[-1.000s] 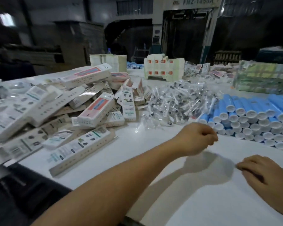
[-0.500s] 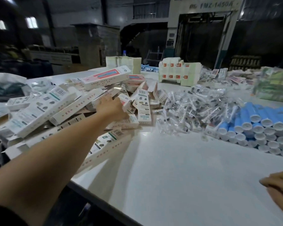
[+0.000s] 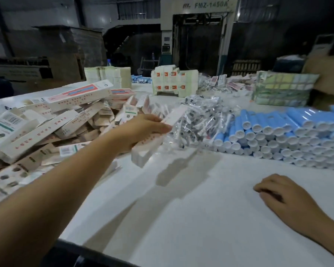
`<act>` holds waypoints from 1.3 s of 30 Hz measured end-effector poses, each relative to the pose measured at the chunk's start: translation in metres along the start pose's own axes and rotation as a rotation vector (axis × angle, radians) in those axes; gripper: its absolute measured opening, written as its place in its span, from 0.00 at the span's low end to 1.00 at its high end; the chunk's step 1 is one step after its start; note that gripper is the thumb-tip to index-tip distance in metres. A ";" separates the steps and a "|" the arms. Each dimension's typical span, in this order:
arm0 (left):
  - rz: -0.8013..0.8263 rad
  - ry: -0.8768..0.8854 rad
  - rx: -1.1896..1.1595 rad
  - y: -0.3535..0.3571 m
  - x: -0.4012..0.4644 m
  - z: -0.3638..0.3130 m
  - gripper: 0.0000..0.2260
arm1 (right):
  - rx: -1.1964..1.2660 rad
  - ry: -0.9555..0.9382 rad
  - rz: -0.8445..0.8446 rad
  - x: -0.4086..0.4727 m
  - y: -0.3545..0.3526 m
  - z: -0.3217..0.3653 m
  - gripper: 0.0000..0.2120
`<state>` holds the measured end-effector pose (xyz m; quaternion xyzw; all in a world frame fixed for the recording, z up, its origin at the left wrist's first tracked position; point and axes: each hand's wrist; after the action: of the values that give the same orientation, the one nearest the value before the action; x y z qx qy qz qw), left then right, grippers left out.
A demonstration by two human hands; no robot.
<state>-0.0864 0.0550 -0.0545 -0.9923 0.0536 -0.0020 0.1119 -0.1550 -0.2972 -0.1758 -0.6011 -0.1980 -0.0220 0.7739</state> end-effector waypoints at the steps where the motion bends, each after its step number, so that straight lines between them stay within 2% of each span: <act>1: 0.115 -0.040 -0.141 0.020 -0.006 0.001 0.11 | 0.007 0.014 0.003 0.000 -0.001 0.000 0.14; 5: 0.504 -0.284 -0.617 0.096 -0.010 0.018 0.23 | 0.161 0.128 -0.008 0.000 0.001 -0.006 0.13; 8: 0.775 -0.491 -0.812 0.137 0.000 0.030 0.31 | 0.669 0.424 -0.123 0.006 -0.002 -0.008 0.10; 9: 0.856 -0.530 -0.830 0.145 0.003 0.034 0.31 | 0.835 0.503 -0.156 0.009 -0.005 -0.010 0.12; 11: 1.014 -0.574 -0.863 0.159 0.006 0.043 0.29 | 1.007 0.572 -0.135 0.011 -0.013 -0.016 0.19; 12: 1.077 -0.586 -0.874 0.162 0.007 0.048 0.29 | 1.044 0.583 -0.106 0.010 -0.016 -0.018 0.21; 14: 1.167 -0.597 -0.848 0.166 0.009 0.057 0.30 | 1.084 0.566 -0.084 0.008 -0.019 -0.020 0.18; 16: 1.280 -0.617 -0.841 0.166 0.009 0.061 0.28 | 1.062 0.524 -0.079 0.007 -0.019 -0.020 0.14; 19: 1.371 -0.631 -0.840 0.166 0.008 0.063 0.25 | 1.020 0.496 -0.022 0.006 -0.020 -0.017 0.14; 21: 1.306 -0.619 -0.747 0.164 0.005 0.062 0.23 | 1.028 0.496 0.016 0.005 -0.021 -0.016 0.15; 23: 1.094 -0.541 -0.547 0.160 0.001 0.053 0.19 | 1.034 0.505 0.031 0.004 -0.022 -0.016 0.15; 25: 0.811 -0.275 -0.232 0.155 -0.001 0.042 0.13 | 1.028 0.521 0.025 0.004 -0.022 -0.015 0.13; 27: 0.624 0.039 0.093 0.150 -0.005 0.032 0.12 | 1.024 0.532 0.005 0.004 -0.022 -0.014 0.11; 29: 0.519 0.248 0.406 0.154 -0.014 0.025 0.19 | 1.016 0.541 -0.021 0.004 -0.021 -0.013 0.10; 32: 0.249 0.489 0.986 0.179 -0.025 0.032 0.34 | 1.029 0.563 -0.059 0.005 -0.019 -0.011 0.09; 33: 0.176 0.541 1.093 0.189 -0.029 0.035 0.37 | 1.030 0.565 -0.068 0.005 -0.019 -0.010 0.09; 36: 0.075 0.582 1.166 0.209 -0.036 0.043 0.41 | 1.020 0.567 -0.086 0.004 -0.020 -0.009 0.09; 39: -0.018 0.666 1.142 0.214 -0.040 0.045 0.37 | 1.001 0.571 -0.090 0.003 -0.021 -0.008 0.08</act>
<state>-0.1479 -0.1385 -0.1454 -0.7237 0.0675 -0.3380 0.5978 -0.1553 -0.3103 -0.1571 -0.1228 0.0068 -0.1200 0.9851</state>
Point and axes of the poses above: each hand's wrist, its own x-axis towards the middle knuckle, its own y-axis out of the palm, z = x × y, and after that the axes turned 14 degrees about -x, right-handed
